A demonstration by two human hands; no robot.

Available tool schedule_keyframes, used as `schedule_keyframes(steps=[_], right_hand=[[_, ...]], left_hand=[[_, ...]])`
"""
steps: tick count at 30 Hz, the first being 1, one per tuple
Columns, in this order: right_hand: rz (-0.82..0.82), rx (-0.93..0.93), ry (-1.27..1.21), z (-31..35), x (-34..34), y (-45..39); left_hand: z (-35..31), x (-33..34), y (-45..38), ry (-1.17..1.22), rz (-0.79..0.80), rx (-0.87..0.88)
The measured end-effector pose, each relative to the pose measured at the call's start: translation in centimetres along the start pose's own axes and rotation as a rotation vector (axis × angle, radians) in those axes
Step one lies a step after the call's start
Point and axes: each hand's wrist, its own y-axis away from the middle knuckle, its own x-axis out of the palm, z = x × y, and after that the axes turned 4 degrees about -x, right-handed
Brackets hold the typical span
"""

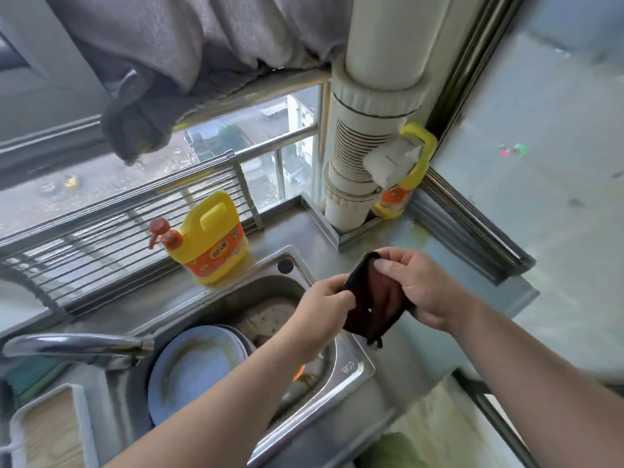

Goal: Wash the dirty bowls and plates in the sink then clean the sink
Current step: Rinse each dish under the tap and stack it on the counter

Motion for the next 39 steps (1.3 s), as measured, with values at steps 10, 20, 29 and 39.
schedule_keyframes(steps=[10,20,29,39], right_hand=[[-0.329,-0.065,0.025,4.7,-15.8,2.8],[-0.007,0.147,0.653,-3.6,-21.6,-0.2],[-0.123,0.219,1.319,-11.6,-20.2,-17.8],[-0.102,0.001,1.485,-11.2,-17.8,-24.6]], left_hand=[[-5.6,7.7,-8.7,-0.195,-0.262,0.191],[-0.1,11.0,-14.1,-0.468,-0.301,0.188],[7.6,7.1,-12.2,-0.373,-0.439,-0.008],[11.7,1.7,-11.0,-0.210,-0.588,0.029]])
